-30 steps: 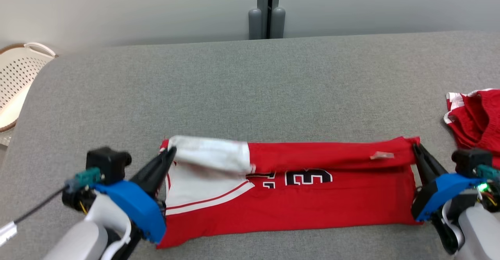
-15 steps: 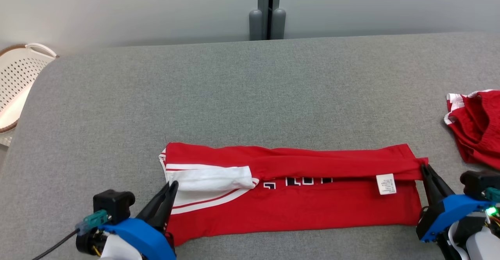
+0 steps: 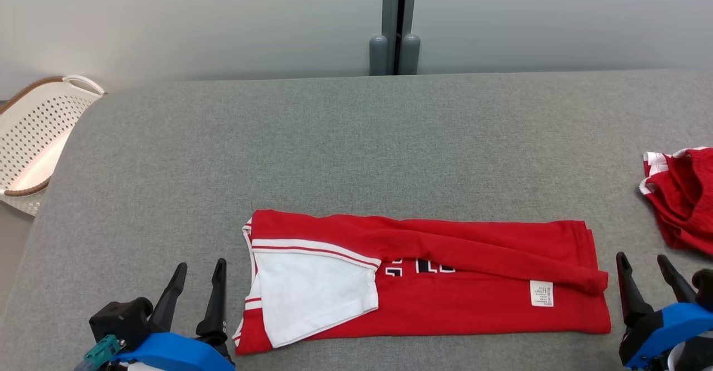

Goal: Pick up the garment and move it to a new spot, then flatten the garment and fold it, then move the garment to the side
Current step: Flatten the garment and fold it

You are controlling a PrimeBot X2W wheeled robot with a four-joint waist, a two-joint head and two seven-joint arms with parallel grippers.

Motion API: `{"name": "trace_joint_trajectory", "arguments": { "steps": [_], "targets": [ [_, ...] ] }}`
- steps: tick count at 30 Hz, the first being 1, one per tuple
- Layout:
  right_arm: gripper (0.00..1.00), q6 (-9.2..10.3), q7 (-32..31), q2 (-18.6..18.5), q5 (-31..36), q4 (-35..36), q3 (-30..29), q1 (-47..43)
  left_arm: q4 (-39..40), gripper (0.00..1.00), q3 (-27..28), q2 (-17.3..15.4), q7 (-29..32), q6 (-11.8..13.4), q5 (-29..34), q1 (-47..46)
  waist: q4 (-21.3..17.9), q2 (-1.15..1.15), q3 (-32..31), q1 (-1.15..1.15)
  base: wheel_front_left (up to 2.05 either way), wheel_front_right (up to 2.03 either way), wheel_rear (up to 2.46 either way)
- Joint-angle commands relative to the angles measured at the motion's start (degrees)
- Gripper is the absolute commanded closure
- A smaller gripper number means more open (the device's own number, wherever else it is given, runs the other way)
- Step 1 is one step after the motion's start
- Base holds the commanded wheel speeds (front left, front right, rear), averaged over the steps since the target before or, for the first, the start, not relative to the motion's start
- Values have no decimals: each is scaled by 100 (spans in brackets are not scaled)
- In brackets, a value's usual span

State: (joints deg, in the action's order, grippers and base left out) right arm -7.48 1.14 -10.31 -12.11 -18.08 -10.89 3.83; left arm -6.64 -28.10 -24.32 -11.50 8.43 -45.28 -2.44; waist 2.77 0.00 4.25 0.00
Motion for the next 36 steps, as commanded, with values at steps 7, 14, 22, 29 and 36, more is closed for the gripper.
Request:
{"name": "trace_joint_trajectory", "arguments": {
  "steps": [7, 14, 22, 29, 36],
  "targets": [
    [0, -2, -855, 101, 281, -26, 56, 234, -120, 0, 41, 108, -128, 118, 128, -184, 99, 0, -11, 0, 0, 0, 0],
    [0, -2, -1371, -3, 606, -631, -115, 589, -214, 0, 89, 87, -167, 188, 176, -270, 301, 0, 40, 0, 0, 0, 0],
    [0, -2, -1527, -24, 671, -1381, -259, 814, -245, 0, 167, 7, -189, 253, 170, -213, 492, 0, 115, 0, 0, 0, 0],
    [33, -3, -1521, 82, 564, -1969, -98, 1007, -279, 0, 198, -36, -197, 239, 142, -183, 495, 0, 112, 0, 0, 0, 0],
    [95, -1, -1398, 54, 304, -2554, 67, 1259, -276, 0, 175, -144, -171, 249, 188, -165, 431, 0, 34, 0, 0, 0, 0]
  ]
}}
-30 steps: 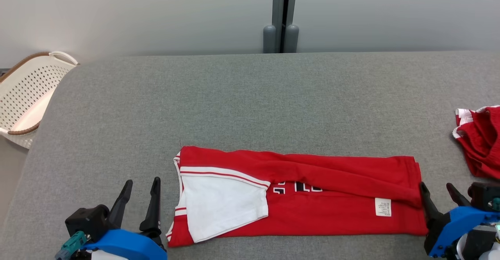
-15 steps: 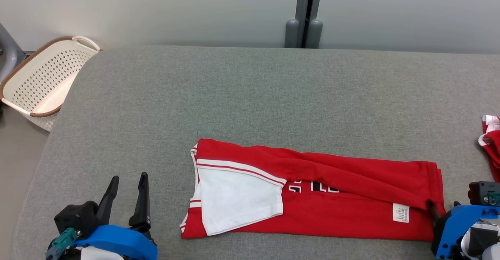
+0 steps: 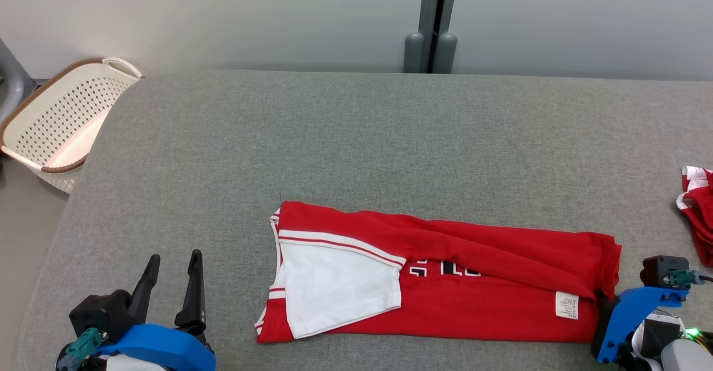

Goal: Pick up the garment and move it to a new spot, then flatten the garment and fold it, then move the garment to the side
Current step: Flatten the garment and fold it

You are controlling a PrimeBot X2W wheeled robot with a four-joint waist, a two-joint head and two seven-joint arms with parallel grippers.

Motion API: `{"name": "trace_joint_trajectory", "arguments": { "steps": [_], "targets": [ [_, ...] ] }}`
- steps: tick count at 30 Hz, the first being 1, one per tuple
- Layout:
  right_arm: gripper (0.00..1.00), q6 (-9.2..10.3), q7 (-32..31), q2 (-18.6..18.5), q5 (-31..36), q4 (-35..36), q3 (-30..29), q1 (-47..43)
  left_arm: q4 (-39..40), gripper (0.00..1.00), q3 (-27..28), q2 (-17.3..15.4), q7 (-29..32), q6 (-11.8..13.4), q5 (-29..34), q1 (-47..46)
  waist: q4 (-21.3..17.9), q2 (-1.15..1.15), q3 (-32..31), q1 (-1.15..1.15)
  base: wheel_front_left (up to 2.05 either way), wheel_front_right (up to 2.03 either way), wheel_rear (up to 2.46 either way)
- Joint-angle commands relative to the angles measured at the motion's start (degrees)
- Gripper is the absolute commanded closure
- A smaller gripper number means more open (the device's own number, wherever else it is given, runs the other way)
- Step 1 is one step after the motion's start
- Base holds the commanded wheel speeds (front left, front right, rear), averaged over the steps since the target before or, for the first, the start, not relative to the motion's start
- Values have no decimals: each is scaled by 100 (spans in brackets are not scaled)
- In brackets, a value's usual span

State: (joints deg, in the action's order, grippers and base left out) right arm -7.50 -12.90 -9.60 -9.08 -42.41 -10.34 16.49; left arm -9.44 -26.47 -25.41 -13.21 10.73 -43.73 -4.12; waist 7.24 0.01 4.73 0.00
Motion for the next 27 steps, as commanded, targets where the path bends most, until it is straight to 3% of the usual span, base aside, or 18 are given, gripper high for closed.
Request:
{"name": "trace_joint_trajectory", "arguments": {
  "steps": [1, 7, 15, 21, 27],
  "targets": [
    [100, 2, 66, -45, -19, -175, 17, 38, 14, 0, 5, -44, 11, 26, 40, -4, -28, -1, -31, 0, 0, 0, 0],
    [100, 5, 391, -312, -196, -305, 30, 181, -14, 0, -73, -51, 21, 10, 94, -59, -136, -1, -185, 0, 0, 0, 0],
    [100, 3, 506, -736, -590, 31, 15, -119, -78, 0, -229, 14, 65, 13, 187, -129, -323, -1, -363, 0, 0, 0, 0],
    [100, 0, 382, -696, -1005, 687, 391, -344, -115, 0, -286, -33, 84, 55, 246, -145, -456, -1, -355, 0, 0, 0, 0],
    [100, 0, 68, -469, -1609, 1773, 952, -620, -145, 0, -308, -18, 71, 68, 249, -166, -442, -1, -356, 0, 0, 0, 0]
  ]
}}
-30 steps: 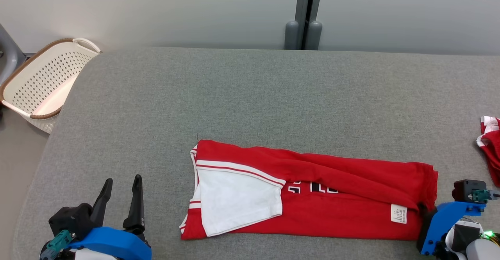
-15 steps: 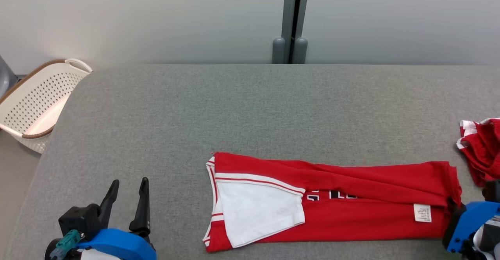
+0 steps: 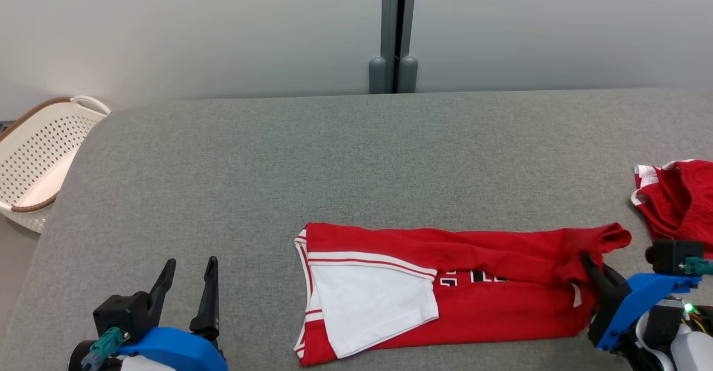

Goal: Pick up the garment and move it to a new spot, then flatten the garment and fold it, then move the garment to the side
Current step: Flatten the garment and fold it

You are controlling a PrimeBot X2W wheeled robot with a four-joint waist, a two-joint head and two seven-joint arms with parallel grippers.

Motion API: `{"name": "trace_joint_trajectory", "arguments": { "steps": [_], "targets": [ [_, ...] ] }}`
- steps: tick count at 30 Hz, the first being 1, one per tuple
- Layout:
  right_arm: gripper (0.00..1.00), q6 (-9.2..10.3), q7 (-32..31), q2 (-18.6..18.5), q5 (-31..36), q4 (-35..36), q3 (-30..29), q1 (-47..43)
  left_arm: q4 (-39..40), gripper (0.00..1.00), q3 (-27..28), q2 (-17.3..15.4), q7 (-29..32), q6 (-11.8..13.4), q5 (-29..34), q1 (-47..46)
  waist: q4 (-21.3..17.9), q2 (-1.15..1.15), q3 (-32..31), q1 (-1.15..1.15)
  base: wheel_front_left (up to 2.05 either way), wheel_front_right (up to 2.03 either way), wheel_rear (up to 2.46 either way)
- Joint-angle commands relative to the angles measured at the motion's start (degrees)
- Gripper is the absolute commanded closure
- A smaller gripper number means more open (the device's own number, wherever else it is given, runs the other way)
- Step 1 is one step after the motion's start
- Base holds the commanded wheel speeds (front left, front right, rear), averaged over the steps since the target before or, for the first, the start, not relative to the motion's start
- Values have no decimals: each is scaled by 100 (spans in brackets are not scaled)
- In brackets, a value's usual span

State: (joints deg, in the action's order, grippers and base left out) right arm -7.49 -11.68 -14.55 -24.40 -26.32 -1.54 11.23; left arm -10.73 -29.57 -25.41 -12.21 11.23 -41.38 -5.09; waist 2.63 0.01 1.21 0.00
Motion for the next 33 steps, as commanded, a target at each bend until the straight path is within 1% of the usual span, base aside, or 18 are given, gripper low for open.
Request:
{"name": "trace_joint_trajectory", "arguments": {
  "steps": [1, 3, 4, 5, 9, 12, 14, 17, 22, 26, 33],
  "targets": [
    [100, -1, -126, 67, -177, 363, 172, -138, -25, 0, -2, -13, -36, 16, 14, -68, 38, -1, -6, 0, 0, 0, 0],
    [100, -1, -285, 150, -318, 776, 381, -222, -40, 0, -8, 0, -42, 24, 22, -68, 89, -1, -20, 0, 0, 0, 0],
    [100, -1, -285, 150, -318, 776, 381, -222, -40, 0, -8, 0, -42, 24, 22, -68, 89, -1, -20, 0, 0, 0, 0],
    [100, -2, -354, 185, -399, 955, 479, -256, -49, 0, -15, 7, -48, 24, 21, -69, 122, -1, -25, 0, 0, 0, 0],
    [100, -2, -574, 441, -678, 1523, 873, -314, -86, 0, -19, 44, -63, 8, 9, -96, 261, -1, -25, 0, 0, 0, 0],
    [100, -2, -661, 657, -844, 1691, 1169, -194, -111, 0, -21, 79, -91, -10, 7, -121, 379, -1, 10, 0, 0, 0, 0],
    [100, -2, -649, 811, -913, 1670, 1374, -53, -122, 0, -41, 97, -105, -30, 22, -139, 461, -1, 50, 0, 0, 0, 0],
    [100, -2, -536, 989, -964, 1461, 1658, 170, -138, 0, -64, 137, -113, -59, 44, -225, 602, -1, 137, 0, 0, 0, 0],
    [100, -2, -334, 1121, -979, 812, 2011, 638, -192, 0, -127, 225, -128, -116, 68, -378, 871, -1, 291, 0, 0, 0, 0],
    [100, -2, -88, 1150, -894, 230, 2231, 994, -279, 0, -169, 328, -159, -159, 92, -479, 1047, -1, 389, 0, 0, 0, 0],
    [100, -2, 213, 1163, -1295, -607, 2823, 1468, -435, 0, -198, 457, -202, -223, 115, -597, 1212, -1, 434, 0, 0, 0, 0]
  ]
}}
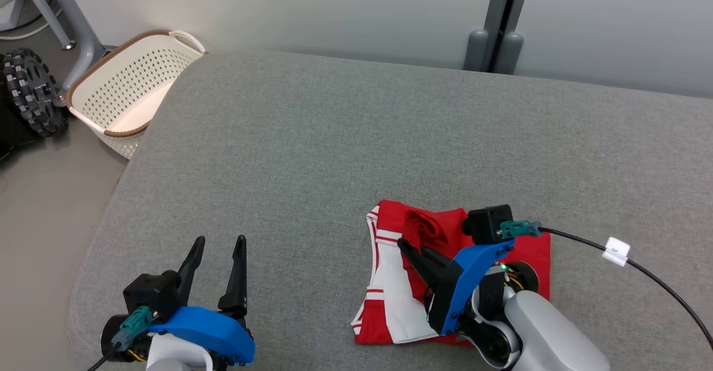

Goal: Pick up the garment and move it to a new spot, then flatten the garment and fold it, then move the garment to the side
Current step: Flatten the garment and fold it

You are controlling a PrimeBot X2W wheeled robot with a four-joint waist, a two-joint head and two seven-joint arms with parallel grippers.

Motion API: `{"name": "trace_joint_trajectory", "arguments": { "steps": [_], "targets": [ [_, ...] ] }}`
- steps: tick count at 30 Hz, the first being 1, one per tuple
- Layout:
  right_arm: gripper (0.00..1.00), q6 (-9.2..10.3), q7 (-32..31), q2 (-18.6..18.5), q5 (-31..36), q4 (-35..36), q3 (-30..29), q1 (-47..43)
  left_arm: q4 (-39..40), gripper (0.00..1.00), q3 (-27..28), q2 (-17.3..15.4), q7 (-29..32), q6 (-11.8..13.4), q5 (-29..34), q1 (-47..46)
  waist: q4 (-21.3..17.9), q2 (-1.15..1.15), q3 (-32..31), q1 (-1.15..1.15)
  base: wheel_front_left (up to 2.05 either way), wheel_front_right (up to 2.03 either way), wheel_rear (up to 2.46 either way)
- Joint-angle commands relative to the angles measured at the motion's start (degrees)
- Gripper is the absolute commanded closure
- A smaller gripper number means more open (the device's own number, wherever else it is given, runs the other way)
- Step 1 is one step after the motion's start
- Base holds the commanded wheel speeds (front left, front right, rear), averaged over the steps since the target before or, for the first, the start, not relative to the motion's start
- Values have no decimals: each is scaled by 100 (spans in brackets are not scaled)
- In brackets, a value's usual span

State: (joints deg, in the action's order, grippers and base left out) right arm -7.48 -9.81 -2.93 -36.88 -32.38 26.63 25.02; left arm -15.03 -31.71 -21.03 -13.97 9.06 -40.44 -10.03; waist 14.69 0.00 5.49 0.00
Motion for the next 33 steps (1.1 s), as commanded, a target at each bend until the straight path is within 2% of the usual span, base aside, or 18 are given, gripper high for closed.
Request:
{"name": "trace_joint_trajectory", "arguments": {
  "steps": [1, 2, 3, 4, 5, 11, 15, 25, 33],
  "targets": [
    [100, -3, 76, 2, -112, -99, 108, 147, -27, 0, 14, 33, -34, -16, 22, -110, 17, 0, 9, 0, 0, 0, 0],
    [99, -3, 126, 1, -183, -196, 201, 201, -49, 0, 14, 42, -41, -28, 25, -109, 23, 0, 7, 0, 0, 0, 0],
    [76, -3, 183, 1, -262, -292, 275, 260, -68, 0, 15, 53, -41, -33, 25, -109, 26, 0, 6, 0, 0, 0, 0],
    [50, -3, 246, 1, -336, -385, 349, 327, -81, 0, 15, 62, -43, -35, 25, -116, 25, 0, 5, 0, 0, 0, 0],
    [0, -3, 321, 2, -386, -470, 440, 396, -93, 0, 15, 69, -45, -43, 27, -128, 22, 0, 4, 0, 0, 0, 0],
    [0, -3, 754, -5, -778, -607, 1092, 671, -180, 0, -14, 111, -65, -77, 38, -193, -41, 0, -24, 0, 0, 0, 0],
    [0, -3, 1114, -3, -903, -687, 1243, 839, -211, 0, -31, 122, -80, -91, 59, -202, -150, 0, -52, 0, 0, 0, 0],
    [0, -3, 2133, -200, 21, -1395, 357, 957, -196, 0, -52, 186, -89, -72, 117, -226, -383, 0, -83, 0, 0, 0, 0],
    [0, -3, 2478, -501, 781, -1318, -684, 472, -226, 0, -78, 275, -114, -101, 227, -218, -610, 0, -269, 0, 0, 0, 0]
  ]
}}
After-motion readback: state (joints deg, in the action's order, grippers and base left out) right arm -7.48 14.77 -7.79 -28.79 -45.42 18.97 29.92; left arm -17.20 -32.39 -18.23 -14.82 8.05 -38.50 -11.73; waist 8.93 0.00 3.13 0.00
